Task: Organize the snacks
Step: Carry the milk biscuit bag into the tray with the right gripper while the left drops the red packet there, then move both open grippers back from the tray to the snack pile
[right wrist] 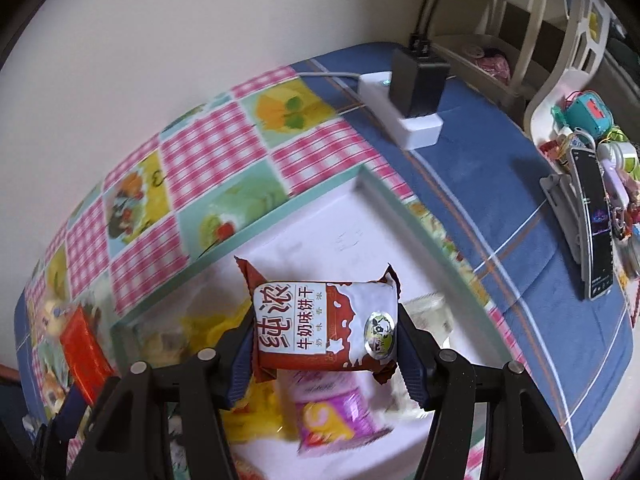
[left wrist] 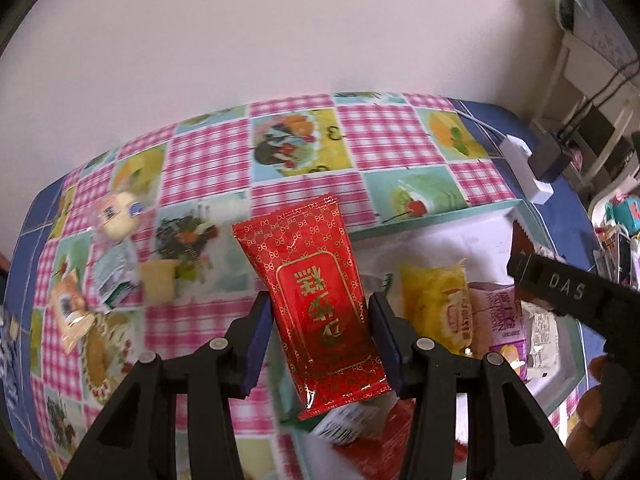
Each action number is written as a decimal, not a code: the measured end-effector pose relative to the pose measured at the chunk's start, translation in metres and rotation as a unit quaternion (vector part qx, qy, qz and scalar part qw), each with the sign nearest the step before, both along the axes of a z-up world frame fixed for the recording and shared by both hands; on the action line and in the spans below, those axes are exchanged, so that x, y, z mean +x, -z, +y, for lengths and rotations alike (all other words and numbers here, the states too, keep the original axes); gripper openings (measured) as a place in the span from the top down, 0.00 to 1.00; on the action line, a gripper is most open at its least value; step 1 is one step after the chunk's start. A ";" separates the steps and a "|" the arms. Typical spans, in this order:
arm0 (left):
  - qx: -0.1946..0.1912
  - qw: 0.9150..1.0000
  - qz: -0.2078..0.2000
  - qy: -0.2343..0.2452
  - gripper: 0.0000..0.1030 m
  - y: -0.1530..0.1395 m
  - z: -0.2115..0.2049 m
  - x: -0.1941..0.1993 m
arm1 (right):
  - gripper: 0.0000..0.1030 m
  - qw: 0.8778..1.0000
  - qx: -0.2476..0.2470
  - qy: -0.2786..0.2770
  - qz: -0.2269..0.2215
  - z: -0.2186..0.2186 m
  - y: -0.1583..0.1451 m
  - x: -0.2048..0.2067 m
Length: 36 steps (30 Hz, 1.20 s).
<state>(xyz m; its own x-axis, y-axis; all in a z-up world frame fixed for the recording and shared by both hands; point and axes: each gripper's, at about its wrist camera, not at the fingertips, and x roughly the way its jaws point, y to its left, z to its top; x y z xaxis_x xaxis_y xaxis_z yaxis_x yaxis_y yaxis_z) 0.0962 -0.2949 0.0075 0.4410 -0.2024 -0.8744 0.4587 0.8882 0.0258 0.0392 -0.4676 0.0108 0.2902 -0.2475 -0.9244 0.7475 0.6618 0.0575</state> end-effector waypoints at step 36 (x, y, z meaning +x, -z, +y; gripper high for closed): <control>-0.030 0.999 0.018 -0.041 0.30 -0.002 0.007 0.008 | 0.24 1.000 -0.004 -0.015 -0.012 -0.013 0.008 -0.006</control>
